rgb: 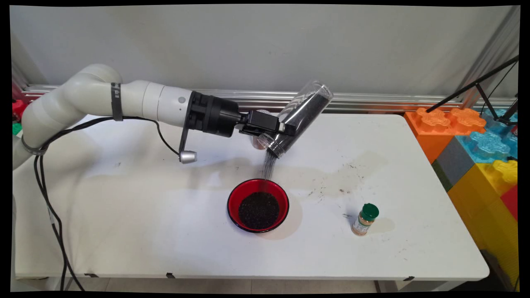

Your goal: Pour the black seasoning powder in the red bowl

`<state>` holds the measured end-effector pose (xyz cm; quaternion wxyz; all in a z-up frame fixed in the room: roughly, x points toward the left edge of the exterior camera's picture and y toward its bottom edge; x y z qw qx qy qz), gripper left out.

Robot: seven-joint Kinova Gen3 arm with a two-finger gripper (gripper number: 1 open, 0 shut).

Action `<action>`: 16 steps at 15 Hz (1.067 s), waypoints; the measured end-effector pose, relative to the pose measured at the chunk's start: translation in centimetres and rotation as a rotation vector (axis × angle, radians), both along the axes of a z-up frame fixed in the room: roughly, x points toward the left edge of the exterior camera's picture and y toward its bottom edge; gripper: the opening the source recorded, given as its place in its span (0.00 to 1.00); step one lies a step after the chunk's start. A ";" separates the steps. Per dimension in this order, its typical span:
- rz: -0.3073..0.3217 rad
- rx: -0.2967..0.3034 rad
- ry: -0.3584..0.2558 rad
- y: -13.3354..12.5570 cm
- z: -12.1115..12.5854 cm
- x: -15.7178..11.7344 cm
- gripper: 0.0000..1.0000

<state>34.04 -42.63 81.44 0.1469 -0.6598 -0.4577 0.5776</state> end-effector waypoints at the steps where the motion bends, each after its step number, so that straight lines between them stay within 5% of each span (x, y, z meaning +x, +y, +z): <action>1: 0.000 0.000 0.000 0.0 0.0 0.0 0.00; 6: 0.004 0.012 -0.001 0.1 0.0 0.1 0.00; 16: 0.038 0.128 -0.021 0.9 0.2 0.7 0.00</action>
